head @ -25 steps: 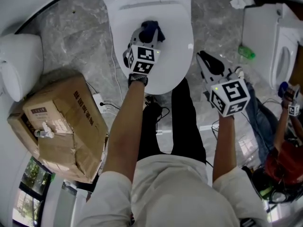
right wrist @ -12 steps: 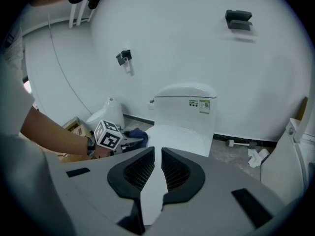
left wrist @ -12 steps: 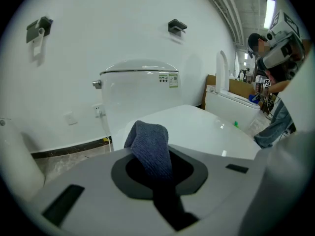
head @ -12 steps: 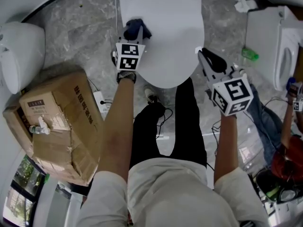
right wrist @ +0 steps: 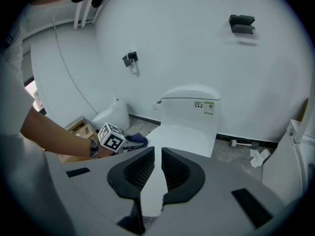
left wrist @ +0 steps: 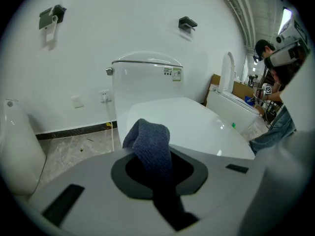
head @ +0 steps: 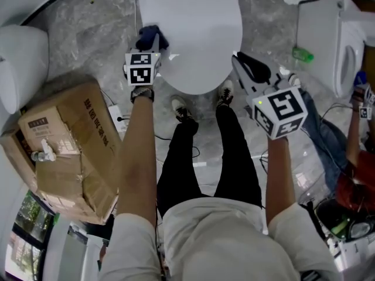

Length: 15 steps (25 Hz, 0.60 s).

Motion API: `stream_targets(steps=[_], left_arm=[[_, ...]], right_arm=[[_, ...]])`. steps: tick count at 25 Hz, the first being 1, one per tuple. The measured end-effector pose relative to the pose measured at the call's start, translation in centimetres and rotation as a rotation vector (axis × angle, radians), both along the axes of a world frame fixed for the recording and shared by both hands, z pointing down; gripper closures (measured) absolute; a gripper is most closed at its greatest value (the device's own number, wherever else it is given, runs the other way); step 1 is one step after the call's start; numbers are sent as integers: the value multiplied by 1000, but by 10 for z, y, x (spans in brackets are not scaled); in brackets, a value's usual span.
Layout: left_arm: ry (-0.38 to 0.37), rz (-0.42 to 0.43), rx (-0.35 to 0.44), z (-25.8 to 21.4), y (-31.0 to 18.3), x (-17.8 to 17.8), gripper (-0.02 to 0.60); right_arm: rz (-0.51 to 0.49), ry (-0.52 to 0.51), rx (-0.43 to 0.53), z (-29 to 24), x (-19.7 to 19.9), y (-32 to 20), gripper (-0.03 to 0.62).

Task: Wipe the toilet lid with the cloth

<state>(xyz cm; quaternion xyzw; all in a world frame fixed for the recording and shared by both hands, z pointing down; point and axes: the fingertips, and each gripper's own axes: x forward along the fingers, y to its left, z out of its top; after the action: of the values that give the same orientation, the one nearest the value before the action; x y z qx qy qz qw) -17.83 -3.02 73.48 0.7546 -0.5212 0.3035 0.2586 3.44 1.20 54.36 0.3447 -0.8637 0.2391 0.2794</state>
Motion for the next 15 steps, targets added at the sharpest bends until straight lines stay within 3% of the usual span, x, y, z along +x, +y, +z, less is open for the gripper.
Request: stream_targets(steps=[9, 15], left_arm=[[-46, -27, 29, -5, -17, 82, 537], [-49, 63, 29, 1, -23, 158, 537]], right_arm=[[-25, 24, -30, 7, 70, 8, 531], [8, 29, -42, 12, 117, 5, 531]])
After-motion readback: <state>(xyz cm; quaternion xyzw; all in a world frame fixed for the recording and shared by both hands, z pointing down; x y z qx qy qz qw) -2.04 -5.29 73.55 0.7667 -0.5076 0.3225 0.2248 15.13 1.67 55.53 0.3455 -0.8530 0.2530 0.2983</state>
